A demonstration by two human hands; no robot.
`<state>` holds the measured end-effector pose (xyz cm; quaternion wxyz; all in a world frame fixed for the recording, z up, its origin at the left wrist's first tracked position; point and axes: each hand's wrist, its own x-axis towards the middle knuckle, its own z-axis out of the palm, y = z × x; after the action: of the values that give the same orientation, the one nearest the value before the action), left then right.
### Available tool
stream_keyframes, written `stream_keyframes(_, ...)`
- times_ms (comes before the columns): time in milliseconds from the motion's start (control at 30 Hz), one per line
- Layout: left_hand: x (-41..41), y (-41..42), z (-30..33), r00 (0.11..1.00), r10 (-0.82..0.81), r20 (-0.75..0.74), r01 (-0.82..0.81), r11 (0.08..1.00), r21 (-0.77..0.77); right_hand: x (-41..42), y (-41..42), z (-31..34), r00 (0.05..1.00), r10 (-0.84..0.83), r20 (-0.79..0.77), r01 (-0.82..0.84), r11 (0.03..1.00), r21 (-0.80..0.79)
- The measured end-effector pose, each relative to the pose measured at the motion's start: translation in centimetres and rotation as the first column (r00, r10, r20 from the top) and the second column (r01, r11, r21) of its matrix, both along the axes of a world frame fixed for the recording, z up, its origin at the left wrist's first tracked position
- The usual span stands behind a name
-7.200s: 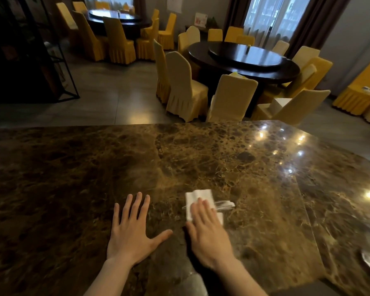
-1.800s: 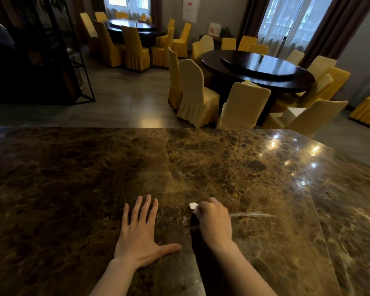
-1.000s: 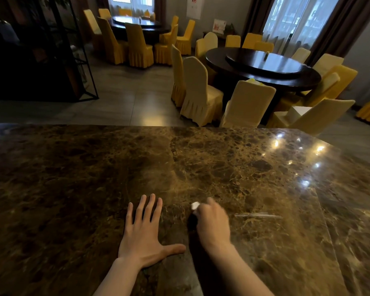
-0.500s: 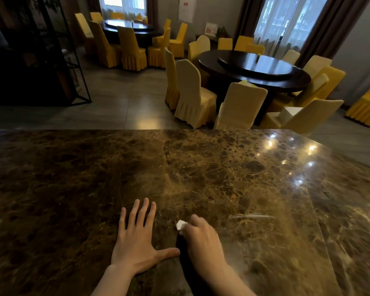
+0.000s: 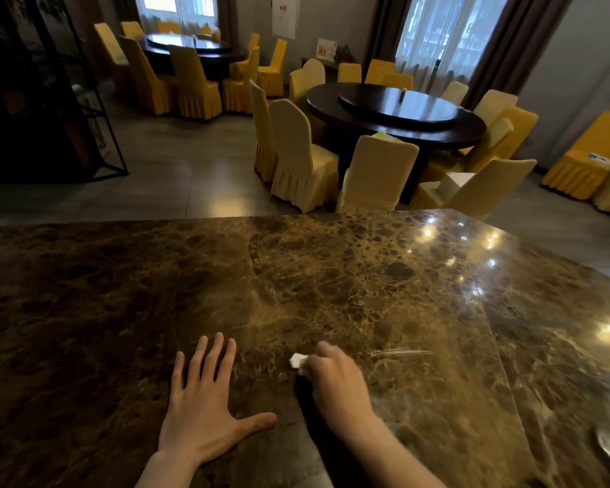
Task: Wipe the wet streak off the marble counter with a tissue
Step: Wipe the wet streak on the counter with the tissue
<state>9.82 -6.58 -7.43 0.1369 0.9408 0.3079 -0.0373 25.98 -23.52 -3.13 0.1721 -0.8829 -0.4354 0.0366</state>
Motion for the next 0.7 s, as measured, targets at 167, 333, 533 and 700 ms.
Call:
stream_keyframes(167, -0.1, -0.2, 0.4, 1.000, -0.006, -0.002, 0.006, 1.000, -0.008, 5.4, -3.3, 1.5, 0.968, -0.251, -0.024, 0.252, 0.966, 0.060)
stream_keyframes(333, -0.1, -0.1, 0.2, 1.000, -0.008, -0.007, 0.008, 1.000, 0.011, 11.7, -8.6, 3.2, 0.786, -0.616, -0.050, 0.609, 0.758, 0.235)
stream_keyframes(533, 0.0, -0.1, -0.1, 1.000, -0.003, 0.026, 0.003, 1.000, 0.016, 12.3, -10.1, 1.9, 0.712, -0.700, -0.052, 0.699, 0.714, -0.032)
stream_keyframes(700, 0.1, -0.1, -0.1, 1.000, 0.002, 0.018, -0.002, 1.000, 0.021, 5.3, -4.3, 1.0, 0.835, -0.544, -0.084, 0.549, 0.834, 0.056)
